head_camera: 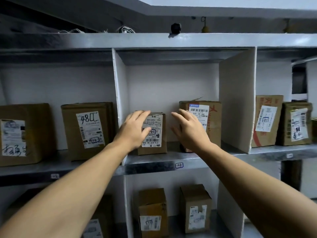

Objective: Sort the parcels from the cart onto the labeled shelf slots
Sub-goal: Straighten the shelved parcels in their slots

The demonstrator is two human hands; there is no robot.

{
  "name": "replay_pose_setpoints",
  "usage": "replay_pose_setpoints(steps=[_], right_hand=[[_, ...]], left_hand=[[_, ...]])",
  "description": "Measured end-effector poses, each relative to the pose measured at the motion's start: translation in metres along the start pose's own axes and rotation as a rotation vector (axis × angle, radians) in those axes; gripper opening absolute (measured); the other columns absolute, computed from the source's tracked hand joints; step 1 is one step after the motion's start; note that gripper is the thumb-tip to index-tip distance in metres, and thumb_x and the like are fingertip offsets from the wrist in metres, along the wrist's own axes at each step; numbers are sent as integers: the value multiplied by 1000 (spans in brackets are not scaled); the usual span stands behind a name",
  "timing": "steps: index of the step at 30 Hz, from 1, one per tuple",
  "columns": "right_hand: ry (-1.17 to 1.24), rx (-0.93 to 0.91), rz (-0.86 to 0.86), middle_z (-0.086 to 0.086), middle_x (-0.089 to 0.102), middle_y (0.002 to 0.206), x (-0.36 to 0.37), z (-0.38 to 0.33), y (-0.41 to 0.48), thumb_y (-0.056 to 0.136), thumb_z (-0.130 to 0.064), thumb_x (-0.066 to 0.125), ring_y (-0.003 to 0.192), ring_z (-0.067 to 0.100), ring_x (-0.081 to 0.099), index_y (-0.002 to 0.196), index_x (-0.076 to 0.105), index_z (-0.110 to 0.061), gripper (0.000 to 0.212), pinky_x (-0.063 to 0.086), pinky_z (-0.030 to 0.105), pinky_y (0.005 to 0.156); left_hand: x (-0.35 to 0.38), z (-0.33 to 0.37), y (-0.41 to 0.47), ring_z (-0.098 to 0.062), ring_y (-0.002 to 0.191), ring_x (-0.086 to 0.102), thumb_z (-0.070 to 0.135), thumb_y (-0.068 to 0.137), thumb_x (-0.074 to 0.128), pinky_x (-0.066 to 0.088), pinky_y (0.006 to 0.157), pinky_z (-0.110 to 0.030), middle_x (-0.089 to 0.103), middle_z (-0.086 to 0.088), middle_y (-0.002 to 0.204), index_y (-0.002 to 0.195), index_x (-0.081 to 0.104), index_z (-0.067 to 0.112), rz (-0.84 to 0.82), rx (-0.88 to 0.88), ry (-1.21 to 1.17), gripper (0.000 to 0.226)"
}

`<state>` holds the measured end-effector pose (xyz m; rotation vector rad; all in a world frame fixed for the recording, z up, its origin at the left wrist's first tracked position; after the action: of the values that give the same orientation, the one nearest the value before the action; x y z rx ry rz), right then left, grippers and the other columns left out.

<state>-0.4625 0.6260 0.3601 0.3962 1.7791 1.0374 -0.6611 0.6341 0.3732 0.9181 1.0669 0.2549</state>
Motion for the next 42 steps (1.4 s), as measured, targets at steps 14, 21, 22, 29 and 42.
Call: replay_pose_setpoints(steps=[14,21,22,29,42], right_hand=[[-284,43,46,19,46,149,-52,47,-20,93,-37,66,140,43,37,141,52,-17,54,41,55,108],[-375,2,63,17,44,150,-74,77,-11,92,-37,66,141,40,36,143,46,-18,58,41,55,109],[-386,-4,54,17,44,150,-75,82,-9,93,-37,65,141,40,36,144,46,-18,58,41,56,108],[-334,-2,18,18,37,154,-82,123,10,98,-40,52,145,40,29,145,43,-19,52,36,54,111],[104,-46,20,9,41,149,-50,158,21,98,-32,57,126,34,49,145,40,-20,51,48,48,101]], left_hand=[[2,51,19,-25,137,34,32,92,61,27,115,-41,43,-5,147,145,42,21,66,167,51,58],[22,92,48,-23,139,32,36,94,56,26,116,-40,39,-2,150,148,35,24,53,214,88,59],[26,97,53,-22,138,32,37,95,55,26,116,-39,39,-2,150,149,35,24,47,206,84,59],[53,131,84,-22,140,30,40,96,52,27,116,-43,35,-1,153,149,32,26,22,172,95,59],[102,133,91,-25,138,27,32,96,54,25,116,-41,40,-6,148,149,35,18,45,89,147,58]])
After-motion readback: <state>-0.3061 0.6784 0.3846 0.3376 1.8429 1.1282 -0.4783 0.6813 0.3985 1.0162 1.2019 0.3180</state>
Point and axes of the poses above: each hand's wrist, its own y-axis towards the middle knuckle, its own x-axis out of the palm, z = x × y, the point moved 6 cm from there along y, towards the middle knuckle
